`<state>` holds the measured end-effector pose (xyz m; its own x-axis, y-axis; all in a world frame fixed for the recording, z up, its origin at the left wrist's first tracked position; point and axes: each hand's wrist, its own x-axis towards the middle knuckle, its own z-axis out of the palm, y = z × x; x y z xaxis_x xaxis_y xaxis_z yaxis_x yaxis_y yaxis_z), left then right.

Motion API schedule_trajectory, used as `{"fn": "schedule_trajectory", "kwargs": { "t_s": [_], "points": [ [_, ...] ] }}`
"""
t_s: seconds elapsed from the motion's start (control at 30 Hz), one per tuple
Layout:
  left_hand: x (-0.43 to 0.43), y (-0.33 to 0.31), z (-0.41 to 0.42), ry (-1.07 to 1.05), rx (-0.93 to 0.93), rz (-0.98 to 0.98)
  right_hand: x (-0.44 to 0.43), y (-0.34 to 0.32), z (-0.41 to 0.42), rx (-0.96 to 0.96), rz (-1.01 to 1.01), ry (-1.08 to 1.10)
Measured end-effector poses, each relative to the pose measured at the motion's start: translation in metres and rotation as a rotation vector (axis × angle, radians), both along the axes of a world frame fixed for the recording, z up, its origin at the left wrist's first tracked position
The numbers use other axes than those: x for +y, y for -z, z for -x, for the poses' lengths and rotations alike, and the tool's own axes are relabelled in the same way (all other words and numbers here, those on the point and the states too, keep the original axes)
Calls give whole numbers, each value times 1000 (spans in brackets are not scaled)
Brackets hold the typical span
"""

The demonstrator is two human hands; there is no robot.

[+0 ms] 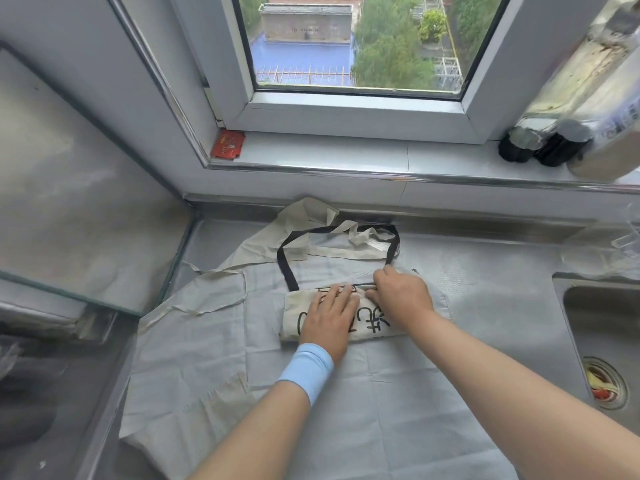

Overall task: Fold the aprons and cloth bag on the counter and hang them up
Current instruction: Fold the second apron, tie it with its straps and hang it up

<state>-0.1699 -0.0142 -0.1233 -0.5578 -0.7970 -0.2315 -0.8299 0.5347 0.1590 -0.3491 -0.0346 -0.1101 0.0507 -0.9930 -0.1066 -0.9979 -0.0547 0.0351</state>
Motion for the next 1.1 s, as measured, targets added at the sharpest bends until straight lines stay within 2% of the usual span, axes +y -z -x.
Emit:
{"fn": "schedule_trajectory", "kwargs": {
  "t_s": [0.07,0.13,0.2,0.3,0.4,0.53,0.6,0.7,0.77,0.83,0.97,1.03,1.1],
  "points": [
    [-1,9,-4,-4,-46,-29,5,3,-5,134,172,-87],
    [-3,15,-7,2,-61,-27,14,11,-14,90,238,-267],
    [-6,18,-10,1,-61,-9,25,22,-24,-36,145,-350],
    [-14,19,-22,34,-70,30,39,37,-20,-208,-48,-135],
    [-19,20,-47,28,-81,70,44,35,-5,-211,-131,-48],
    [-18,17,-72,-63,-103,114,44,30,0,-204,-160,-69],
    [-15,13,-67,-78,-73,136,45,29,-1,-179,-94,-86],
    [-5,2,-53,45,47,201,39,18,-6,-220,42,-228],
    [-4,-2,-52,103,46,231,39,11,-10,-247,38,-345],
    [-5,-5,-56,41,42,175,43,8,-8,-243,-14,-408],
    [-10,-4,-66,-38,60,-66,42,8,-2,-122,55,-496],
    [-3,-13,-83,-52,82,-84,47,5,-11,23,129,-577],
    [-5,-11,-89,-81,125,-107,44,7,-13,86,150,-554]
  ]
}}
